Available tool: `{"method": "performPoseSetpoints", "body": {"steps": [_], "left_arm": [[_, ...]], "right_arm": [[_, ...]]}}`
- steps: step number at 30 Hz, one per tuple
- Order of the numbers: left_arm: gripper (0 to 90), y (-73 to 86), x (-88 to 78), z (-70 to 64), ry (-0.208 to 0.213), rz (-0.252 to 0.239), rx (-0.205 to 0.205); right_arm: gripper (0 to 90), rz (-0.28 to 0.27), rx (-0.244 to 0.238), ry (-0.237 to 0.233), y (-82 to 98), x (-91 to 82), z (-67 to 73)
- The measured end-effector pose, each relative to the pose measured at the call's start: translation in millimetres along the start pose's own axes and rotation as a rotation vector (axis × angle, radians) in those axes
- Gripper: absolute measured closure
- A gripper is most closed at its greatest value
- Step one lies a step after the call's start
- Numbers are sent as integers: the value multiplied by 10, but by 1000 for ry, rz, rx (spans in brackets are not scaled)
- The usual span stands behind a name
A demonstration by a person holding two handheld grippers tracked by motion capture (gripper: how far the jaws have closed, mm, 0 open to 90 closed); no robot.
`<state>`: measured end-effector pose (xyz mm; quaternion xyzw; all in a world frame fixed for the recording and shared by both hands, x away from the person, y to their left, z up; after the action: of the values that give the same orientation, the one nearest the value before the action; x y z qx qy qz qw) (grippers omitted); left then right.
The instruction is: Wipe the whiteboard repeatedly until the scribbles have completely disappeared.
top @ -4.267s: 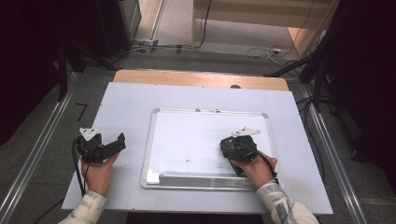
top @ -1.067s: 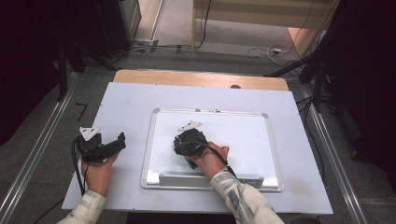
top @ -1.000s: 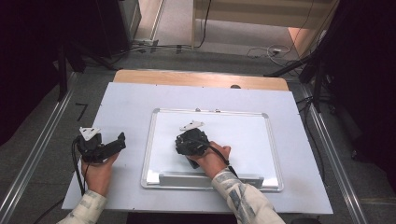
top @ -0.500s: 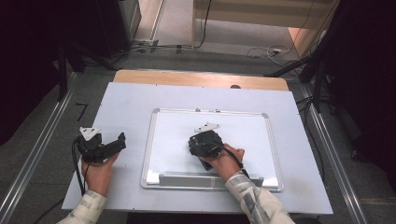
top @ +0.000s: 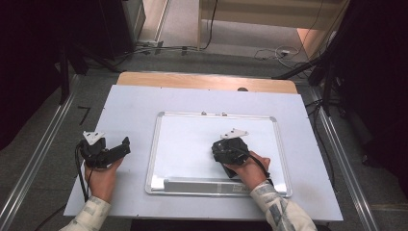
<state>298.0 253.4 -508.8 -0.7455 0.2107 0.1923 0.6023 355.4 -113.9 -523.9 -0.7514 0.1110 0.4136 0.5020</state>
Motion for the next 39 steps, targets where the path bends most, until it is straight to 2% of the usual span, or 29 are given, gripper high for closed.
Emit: {"method": "performPoseSetpoints", "body": {"steps": [7, 9, 13, 16, 22, 35, 39], "left_arm": [[73, 1, 0, 3, -1, 1, -1], [73, 2, 2, 1, -1, 1, -1], [73, 2, 9, -6, -3, 0, -2], [73, 2, 14, -11, -2, 4, 3], [73, 3, 21, -21, -2, 6, 6], [73, -4, 17, -18, 3, 1, 4], [73, -6, 16, -19, 3, 0, 2]], "right_arm": [[366, 8, 42, 53, 84, -19, -321], [368, 5, 48, 62, 103, -25, -376], [374, 10, 60, 74, 113, -35, -383], [378, 15, 70, 66, 117, -41, -369], [380, 13, 64, 48, 106, -47, -261], [379, -3, 6, -17, -42, 7, 219], [380, -7, 0, -31, -71, 19, 317]]}}
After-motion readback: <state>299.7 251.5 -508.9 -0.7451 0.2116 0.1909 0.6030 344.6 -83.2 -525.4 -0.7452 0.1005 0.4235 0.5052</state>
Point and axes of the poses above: each handheld gripper's, and its own axes: x roughly forward along the jaws, y roughly out of its underside, z roughly to its left, the point moved 5 cm from there along x, roughly forward along the jaws, and after that the axes turned 7 degrees about y, right-handed, at the moved point
